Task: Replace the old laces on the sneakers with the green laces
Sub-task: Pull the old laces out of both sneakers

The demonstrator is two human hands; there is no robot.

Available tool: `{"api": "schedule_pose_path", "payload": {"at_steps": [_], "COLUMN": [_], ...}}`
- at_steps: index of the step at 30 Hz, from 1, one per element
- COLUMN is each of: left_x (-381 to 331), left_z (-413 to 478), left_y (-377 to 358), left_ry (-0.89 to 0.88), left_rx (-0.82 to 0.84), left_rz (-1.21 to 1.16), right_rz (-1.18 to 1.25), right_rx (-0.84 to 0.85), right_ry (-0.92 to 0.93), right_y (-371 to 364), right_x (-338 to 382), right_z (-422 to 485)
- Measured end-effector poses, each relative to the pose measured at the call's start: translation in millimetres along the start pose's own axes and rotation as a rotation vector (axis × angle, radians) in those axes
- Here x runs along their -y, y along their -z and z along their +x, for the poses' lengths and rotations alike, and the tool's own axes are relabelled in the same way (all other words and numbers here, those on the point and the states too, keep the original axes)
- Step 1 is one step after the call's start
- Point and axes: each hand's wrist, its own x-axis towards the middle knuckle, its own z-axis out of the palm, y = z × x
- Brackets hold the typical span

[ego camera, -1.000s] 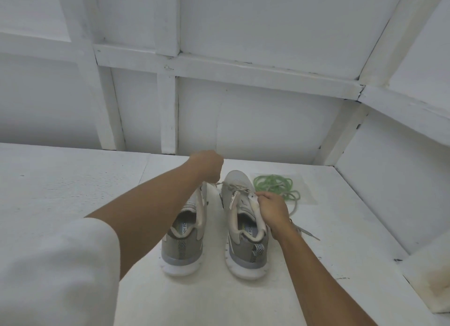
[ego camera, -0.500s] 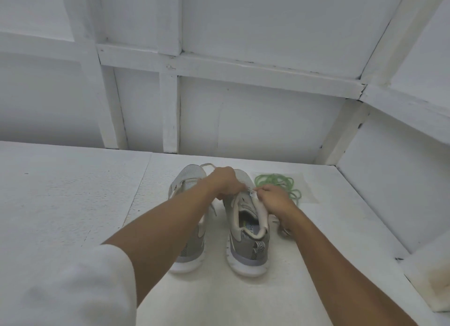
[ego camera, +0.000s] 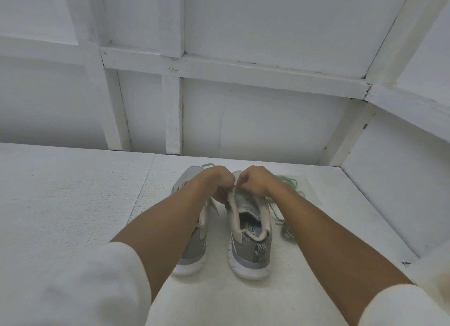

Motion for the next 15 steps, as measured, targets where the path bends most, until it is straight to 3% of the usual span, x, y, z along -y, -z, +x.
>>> {"api": "schedule_pose_path", "payload": {"at_steps": [9,15], "left_x": [5.6,4.7], "left_z": [2.6,-1.0], "left_y": [-3.6,-5.2], "left_ry": [0.092,0.071], "left_rx": [0.025,-0.007], "left_rz": [-0.106,-0.114], "right_rz": [-0.309,-0.358], "right_rx": [-0.121,-0.15], "right_ry": [-0.01,-0.249], "right_y": [-13.0,12.1], "right_x": [4.5,-24.7], "right_z": [8.7,10.4]}}
